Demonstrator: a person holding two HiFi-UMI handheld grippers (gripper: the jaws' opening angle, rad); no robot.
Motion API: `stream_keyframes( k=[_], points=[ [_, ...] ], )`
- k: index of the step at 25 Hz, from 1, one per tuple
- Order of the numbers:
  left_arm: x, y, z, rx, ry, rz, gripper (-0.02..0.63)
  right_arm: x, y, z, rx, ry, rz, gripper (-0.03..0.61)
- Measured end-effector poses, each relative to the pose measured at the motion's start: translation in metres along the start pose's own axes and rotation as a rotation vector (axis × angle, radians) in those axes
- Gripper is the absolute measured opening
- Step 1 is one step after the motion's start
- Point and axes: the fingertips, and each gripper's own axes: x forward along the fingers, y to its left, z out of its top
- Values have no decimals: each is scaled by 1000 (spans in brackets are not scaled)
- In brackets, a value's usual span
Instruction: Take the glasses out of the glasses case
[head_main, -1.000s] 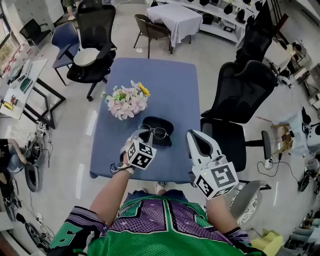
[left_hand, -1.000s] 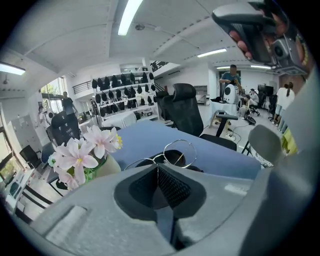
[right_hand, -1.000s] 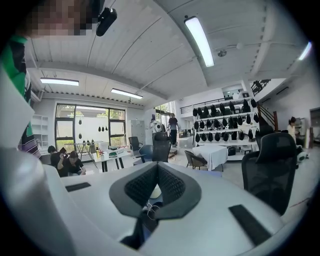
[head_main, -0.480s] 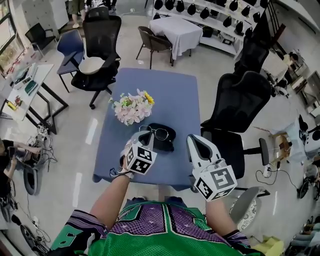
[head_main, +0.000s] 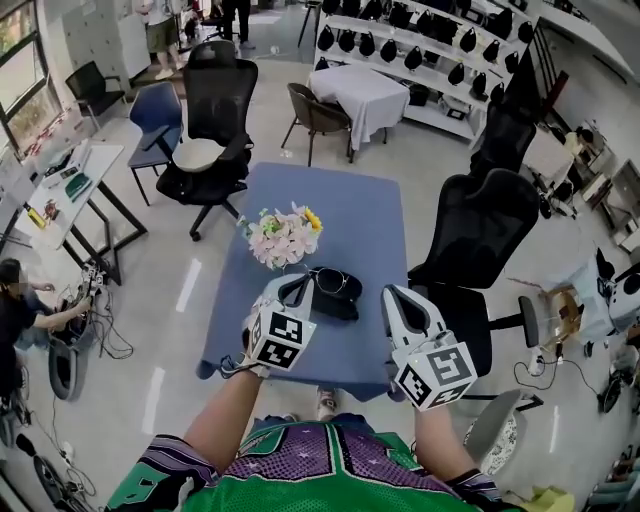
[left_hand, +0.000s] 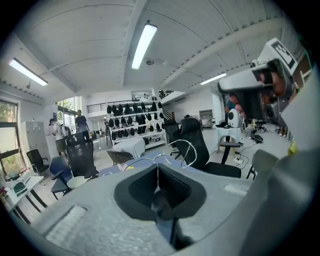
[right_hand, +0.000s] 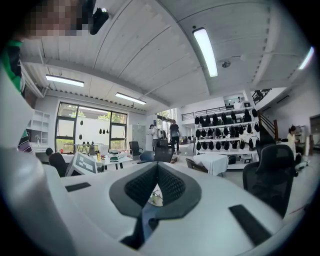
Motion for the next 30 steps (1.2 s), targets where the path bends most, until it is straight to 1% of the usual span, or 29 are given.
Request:
stream_keyframes(
  k=[5, 9, 16, 23, 30],
  points=[
    [-36, 12, 23, -40, -79, 11, 18, -4, 16, 10, -16, -16, -3, 3],
    [-68, 21, 35, -45, -130, 35, 18, -10, 31, 13, -14, -30, -1, 3],
    [-123, 39, 48, -97, -213, 76, 18, -24, 57, 14, -19, -36, 4, 3],
    [-170, 50, 57, -116, -293, 123, 18, -36, 74, 10, -18, -47, -7, 3],
    [-208, 62, 79, -136, -391, 161, 18, -48, 73, 25, -33, -104, -45, 3]
  ],
)
